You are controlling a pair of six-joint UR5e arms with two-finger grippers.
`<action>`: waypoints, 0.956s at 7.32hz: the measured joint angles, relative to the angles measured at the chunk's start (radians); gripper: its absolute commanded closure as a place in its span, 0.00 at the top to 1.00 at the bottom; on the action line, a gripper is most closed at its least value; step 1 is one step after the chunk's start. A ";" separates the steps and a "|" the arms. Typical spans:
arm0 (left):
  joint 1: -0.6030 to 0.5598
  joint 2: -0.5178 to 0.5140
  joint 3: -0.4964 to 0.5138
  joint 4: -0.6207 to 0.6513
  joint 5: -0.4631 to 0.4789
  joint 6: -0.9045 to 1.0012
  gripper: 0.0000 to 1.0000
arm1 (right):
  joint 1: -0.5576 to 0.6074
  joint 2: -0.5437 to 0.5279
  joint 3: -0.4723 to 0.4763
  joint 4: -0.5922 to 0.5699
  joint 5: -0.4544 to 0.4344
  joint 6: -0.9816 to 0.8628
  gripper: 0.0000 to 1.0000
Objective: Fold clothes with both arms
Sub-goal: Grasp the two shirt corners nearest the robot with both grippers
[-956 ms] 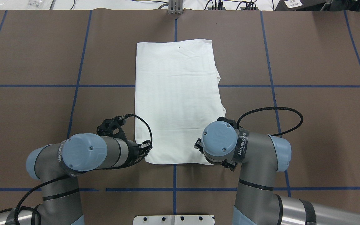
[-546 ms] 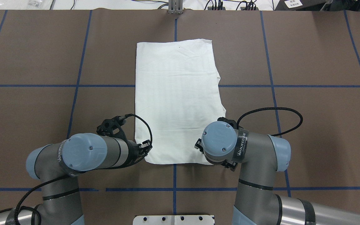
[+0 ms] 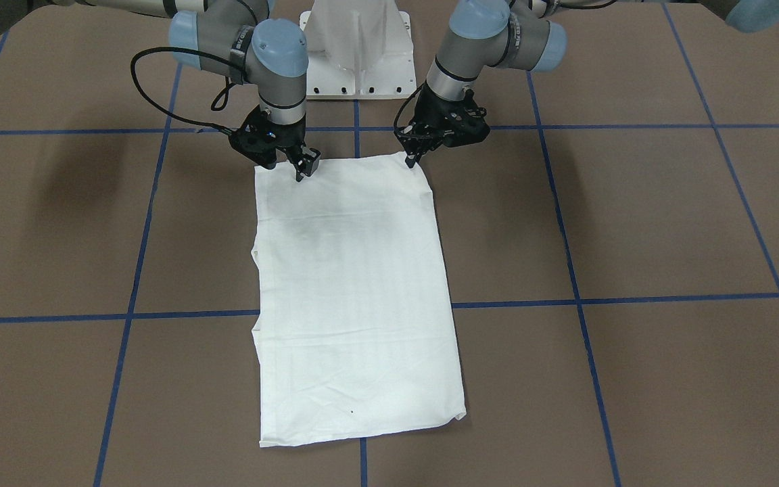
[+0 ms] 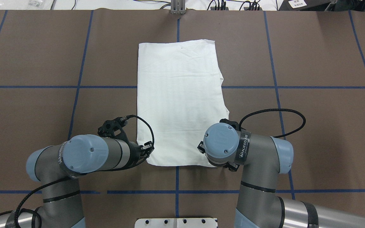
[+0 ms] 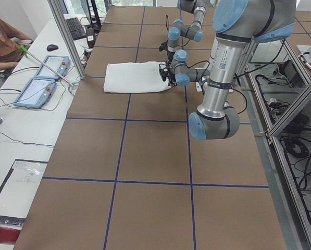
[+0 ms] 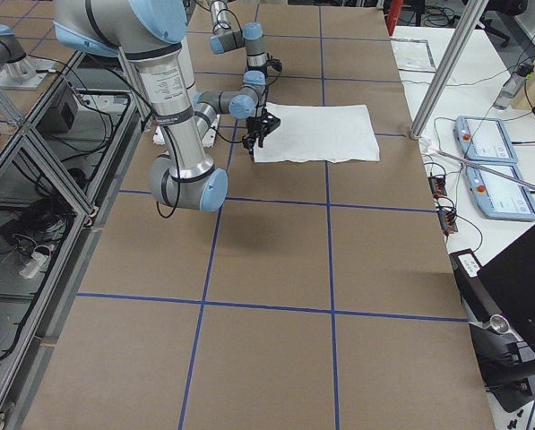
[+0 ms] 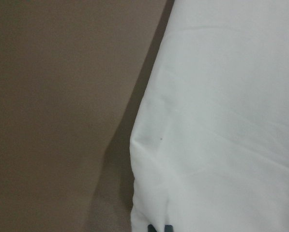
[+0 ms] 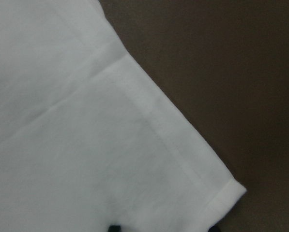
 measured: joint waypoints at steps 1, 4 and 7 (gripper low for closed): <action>0.000 0.000 0.000 0.000 0.000 0.000 0.00 | 0.000 0.002 -0.001 0.000 0.000 -0.001 0.09; 0.000 0.001 0.000 0.000 0.001 0.000 0.00 | 0.004 0.016 -0.012 0.001 0.002 -0.002 0.04; 0.000 0.000 0.006 0.000 0.002 0.000 0.00 | -0.001 0.030 0.003 0.001 0.002 0.001 0.00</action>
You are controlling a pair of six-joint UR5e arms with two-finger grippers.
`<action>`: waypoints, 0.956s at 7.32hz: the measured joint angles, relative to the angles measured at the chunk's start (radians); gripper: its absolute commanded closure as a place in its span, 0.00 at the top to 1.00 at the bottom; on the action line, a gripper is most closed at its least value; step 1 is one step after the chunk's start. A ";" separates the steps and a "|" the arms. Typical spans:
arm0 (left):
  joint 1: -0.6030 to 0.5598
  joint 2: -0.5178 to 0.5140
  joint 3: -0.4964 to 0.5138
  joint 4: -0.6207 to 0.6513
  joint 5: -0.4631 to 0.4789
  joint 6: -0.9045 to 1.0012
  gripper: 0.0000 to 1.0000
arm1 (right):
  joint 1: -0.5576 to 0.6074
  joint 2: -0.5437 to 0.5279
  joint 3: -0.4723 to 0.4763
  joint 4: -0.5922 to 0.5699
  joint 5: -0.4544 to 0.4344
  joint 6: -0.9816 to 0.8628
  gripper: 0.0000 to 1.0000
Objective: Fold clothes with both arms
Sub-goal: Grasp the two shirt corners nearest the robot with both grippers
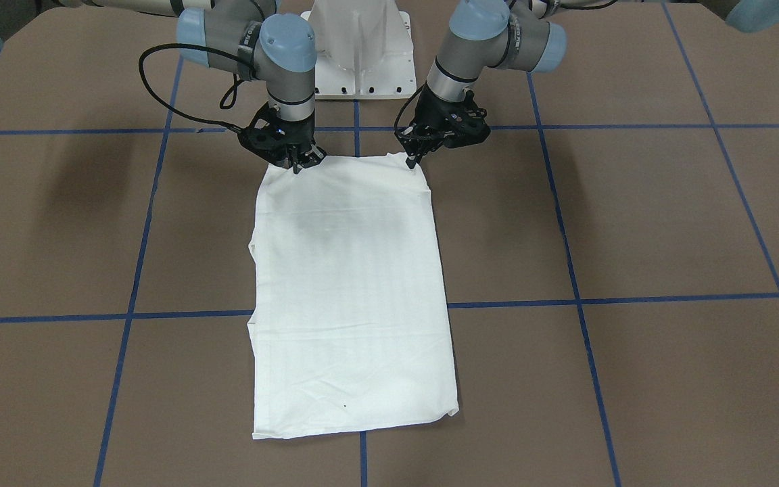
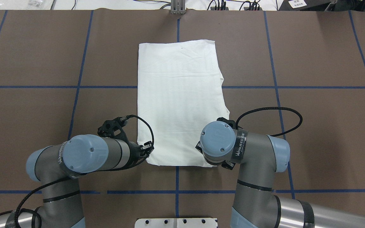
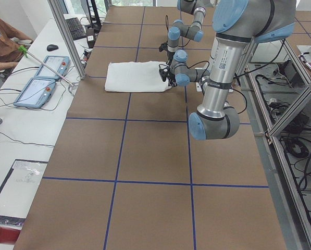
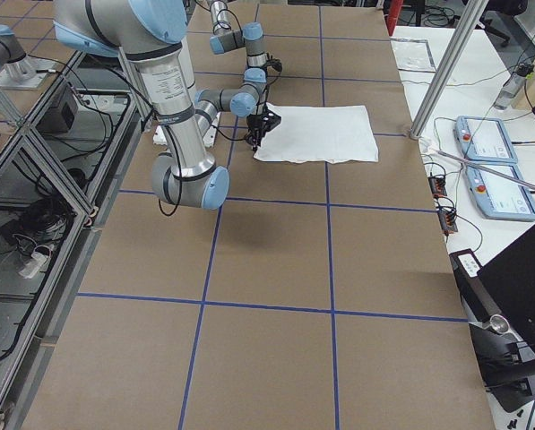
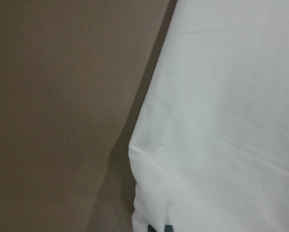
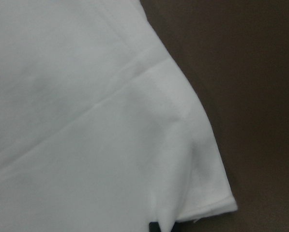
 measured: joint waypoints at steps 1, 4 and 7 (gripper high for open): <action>0.000 0.000 0.002 0.000 0.000 0.000 0.00 | 0.000 0.001 0.010 0.000 0.000 0.001 0.00; -0.001 0.001 -0.008 0.000 -0.002 0.001 0.00 | 0.011 -0.011 0.092 -0.001 0.001 0.002 0.00; 0.011 0.053 -0.119 0.005 -0.003 -0.009 0.00 | -0.004 -0.051 0.206 -0.002 -0.002 0.000 0.00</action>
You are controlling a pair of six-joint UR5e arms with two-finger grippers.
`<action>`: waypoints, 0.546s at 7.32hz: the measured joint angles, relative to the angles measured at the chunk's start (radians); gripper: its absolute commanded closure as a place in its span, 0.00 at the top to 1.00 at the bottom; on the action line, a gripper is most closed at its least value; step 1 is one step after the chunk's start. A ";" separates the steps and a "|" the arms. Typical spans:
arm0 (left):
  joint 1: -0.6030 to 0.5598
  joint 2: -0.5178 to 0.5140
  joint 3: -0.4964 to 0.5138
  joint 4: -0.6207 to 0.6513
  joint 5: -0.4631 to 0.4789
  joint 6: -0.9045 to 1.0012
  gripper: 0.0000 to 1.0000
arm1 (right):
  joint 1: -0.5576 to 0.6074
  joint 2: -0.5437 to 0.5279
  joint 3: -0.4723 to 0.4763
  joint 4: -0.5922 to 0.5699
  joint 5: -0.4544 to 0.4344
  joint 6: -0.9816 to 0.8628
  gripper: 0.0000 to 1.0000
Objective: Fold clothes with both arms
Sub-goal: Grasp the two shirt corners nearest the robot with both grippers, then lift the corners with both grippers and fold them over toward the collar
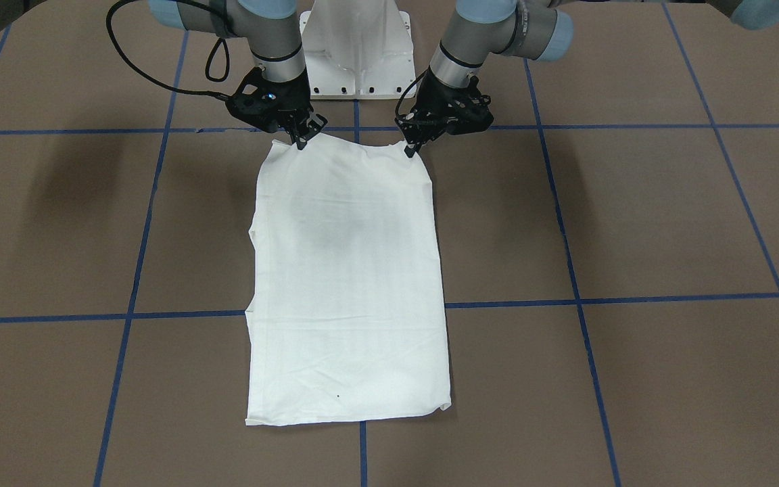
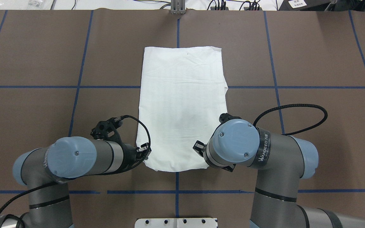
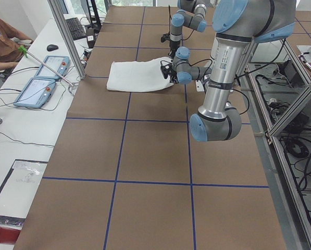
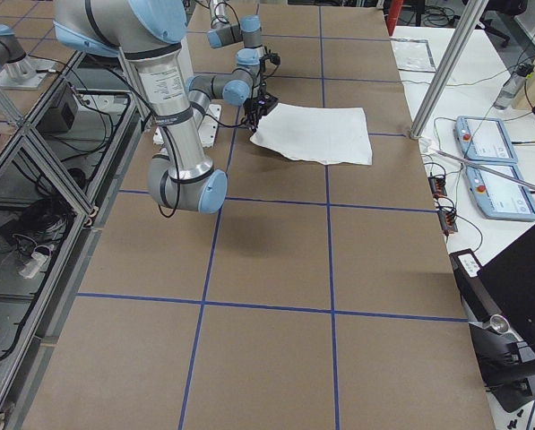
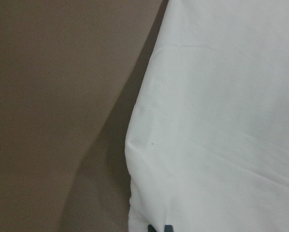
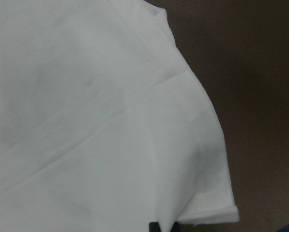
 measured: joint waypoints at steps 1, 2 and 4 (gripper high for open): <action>0.025 0.042 -0.066 0.007 0.001 -0.009 0.00 | -0.026 -0.011 0.046 -0.001 0.000 0.000 0.00; 0.069 0.087 -0.145 0.032 0.002 -0.023 0.00 | -0.062 -0.033 0.113 -0.002 0.003 0.000 0.00; 0.146 0.136 -0.326 0.157 0.002 -0.045 0.00 | -0.123 -0.069 0.228 -0.005 0.011 0.002 0.00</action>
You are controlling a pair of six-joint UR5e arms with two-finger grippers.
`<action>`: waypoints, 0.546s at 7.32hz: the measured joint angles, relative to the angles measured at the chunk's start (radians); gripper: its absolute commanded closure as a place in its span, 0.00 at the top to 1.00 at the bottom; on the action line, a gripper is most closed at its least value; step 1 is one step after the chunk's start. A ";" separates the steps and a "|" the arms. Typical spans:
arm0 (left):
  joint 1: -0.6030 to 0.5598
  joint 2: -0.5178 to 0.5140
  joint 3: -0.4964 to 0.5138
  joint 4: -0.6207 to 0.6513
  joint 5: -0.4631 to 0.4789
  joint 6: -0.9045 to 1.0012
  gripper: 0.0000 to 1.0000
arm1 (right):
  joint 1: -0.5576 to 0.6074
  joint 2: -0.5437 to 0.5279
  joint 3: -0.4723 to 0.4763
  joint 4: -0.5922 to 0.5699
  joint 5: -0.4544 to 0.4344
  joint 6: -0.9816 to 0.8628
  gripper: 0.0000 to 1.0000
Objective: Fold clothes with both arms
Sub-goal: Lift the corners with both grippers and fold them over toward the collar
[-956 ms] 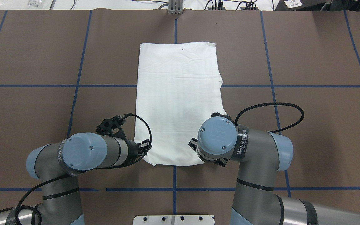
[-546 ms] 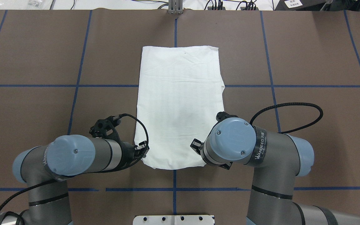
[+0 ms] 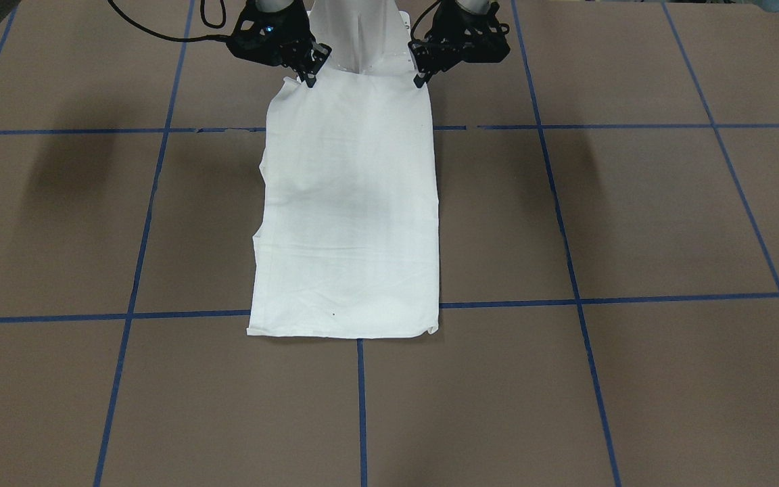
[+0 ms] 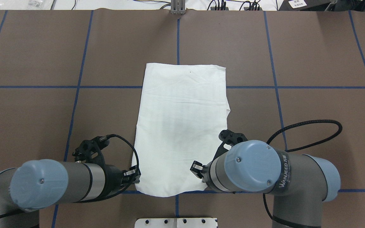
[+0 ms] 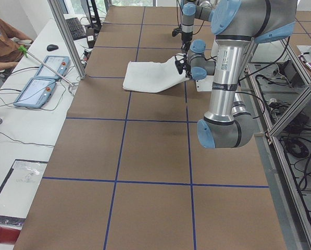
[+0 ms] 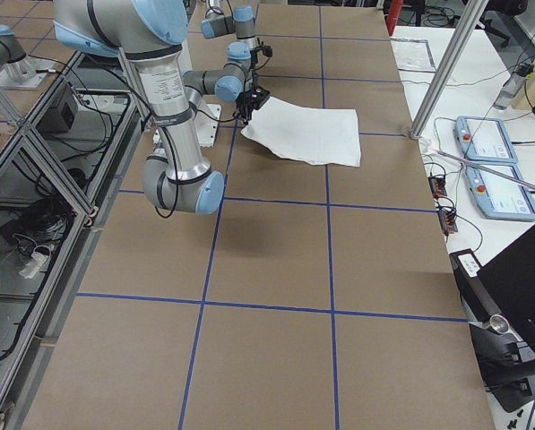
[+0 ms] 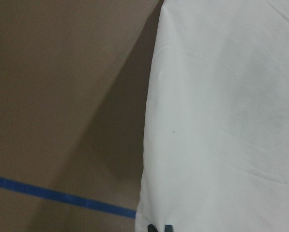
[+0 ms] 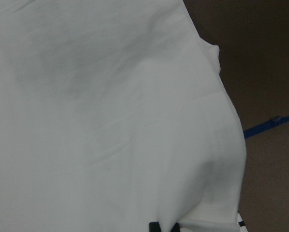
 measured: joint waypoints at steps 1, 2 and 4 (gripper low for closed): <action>0.015 -0.002 -0.043 0.044 -0.002 -0.005 0.00 | -0.007 -0.003 0.015 0.001 -0.002 -0.003 0.00; 0.009 -0.023 -0.038 0.062 -0.003 -0.002 0.00 | 0.007 0.003 0.007 0.003 -0.006 -0.017 0.00; -0.109 -0.131 0.070 0.066 -0.004 0.014 0.00 | 0.104 0.027 -0.056 0.018 -0.005 -0.058 0.00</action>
